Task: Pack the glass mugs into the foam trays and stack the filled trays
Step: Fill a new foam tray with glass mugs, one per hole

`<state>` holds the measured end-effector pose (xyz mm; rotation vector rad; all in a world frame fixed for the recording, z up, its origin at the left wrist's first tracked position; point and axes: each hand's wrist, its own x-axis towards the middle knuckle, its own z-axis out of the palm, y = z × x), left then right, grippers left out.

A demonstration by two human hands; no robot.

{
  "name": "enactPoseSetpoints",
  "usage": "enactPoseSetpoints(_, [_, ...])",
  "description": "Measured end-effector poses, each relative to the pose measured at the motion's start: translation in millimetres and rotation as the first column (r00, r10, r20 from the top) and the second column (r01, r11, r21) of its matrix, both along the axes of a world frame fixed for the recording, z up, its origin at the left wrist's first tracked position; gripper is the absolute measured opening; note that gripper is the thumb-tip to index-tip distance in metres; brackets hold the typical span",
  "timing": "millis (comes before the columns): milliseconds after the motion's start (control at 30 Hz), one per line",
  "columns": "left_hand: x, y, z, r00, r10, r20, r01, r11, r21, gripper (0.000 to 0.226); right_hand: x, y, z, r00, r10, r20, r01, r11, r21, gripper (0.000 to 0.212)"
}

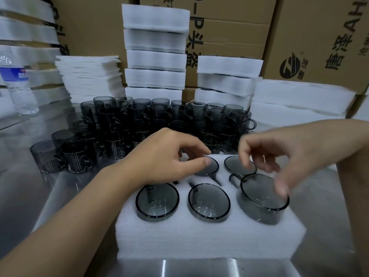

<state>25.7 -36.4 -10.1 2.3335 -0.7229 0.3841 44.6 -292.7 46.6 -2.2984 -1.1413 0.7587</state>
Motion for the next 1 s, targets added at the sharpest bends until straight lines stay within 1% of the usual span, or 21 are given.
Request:
enactPoseSetpoints(33, [-1, -1, 1, 0.999, -0.031, -0.024, 0.03, 0.999, -0.041, 0.021, 9, 8, 6, 0.999, -0.038, -0.006, 0.038, 0.997, 0.063, 0.062])
enactPoseSetpoints(67, [-3, -2, 3, 0.996, -0.068, -0.051, 0.064, 0.994, -0.084, 0.02, 14, 7, 9, 0.995, -0.093, 0.024, 0.091, 0.993, 0.077, 0.06])
enactPoseSetpoints(100, [-5, -4, 4, 0.99, -0.116, -0.084, 0.105, 0.987, -0.119, 0.018, 17, 7, 10, 0.995, -0.102, 0.017, 0.1, 0.991, 0.087, 0.06])
enactPoseSetpoints(133, [-7, -5, 6, 0.977, -0.175, -0.121, 0.158, 0.978, -0.138, 0.017, 28, 0, 4, 0.996, -0.093, -0.015, 0.094, 0.993, 0.071, 0.061])
enactPoseSetpoints(167, [-10, -6, 8, 0.957, -0.24, -0.162, 0.219, 0.966, -0.14, 0.017, 34, -5, -4, 0.994, -0.107, -0.025, 0.108, 0.994, 0.018, 0.06])
enactPoseSetpoints(200, [-12, -7, 8, 0.931, -0.303, -0.201, 0.28, 0.95, -0.136, 0.019, 36, -7, -8, 0.99, -0.129, -0.049, 0.128, 0.991, -0.04, 0.054])
enactPoseSetpoints(233, [-14, -8, 9, 0.904, -0.355, -0.236, 0.333, 0.934, -0.129, 0.021, 43, -10, -9, 0.986, -0.144, -0.084, 0.139, 0.988, -0.062, 0.047])
enactPoseSetpoints(300, [-17, -11, 8, 0.869, -0.405, -0.284, 0.391, 0.914, -0.106, 0.024, 47, -8, -12, 0.982, -0.17, -0.083, 0.16, 0.981, -0.11, 0.037])
enactPoseSetpoints(433, [-20, -13, 8, 0.866, -0.397, -0.304, 0.397, 0.915, -0.064, 0.029, 46, -8, -12, 0.98, -0.17, -0.103, 0.152, 0.975, -0.162, 0.036])
enactPoseSetpoints(567, [-23, -15, 10, 0.874, -0.382, -0.3, 0.388, 0.921, -0.042, 0.033, 46, -9, -10, 0.978, -0.187, -0.088, 0.164, 0.962, -0.219, 0.041])
enactPoseSetpoints(767, [-25, -18, 9, 0.88, -0.354, -0.317, 0.373, 0.928, 0.001, 0.031, 43, -6, -9, 0.973, -0.227, -0.035, 0.207, 0.935, -0.288, 0.049])
enactPoseSetpoints(933, [-25, -19, 9, 0.871, -0.339, -0.356, 0.372, 0.928, 0.027, 0.029, 40, 1, -8, 0.971, -0.235, 0.045, 0.235, 0.901, -0.365, 0.057])
enactPoseSetpoints(1000, [-25, -19, 9, 0.872, -0.329, -0.362, 0.367, 0.929, 0.039, 0.029, 37, 3, -8, 0.969, -0.239, 0.064, 0.245, 0.89, -0.385, 0.055])
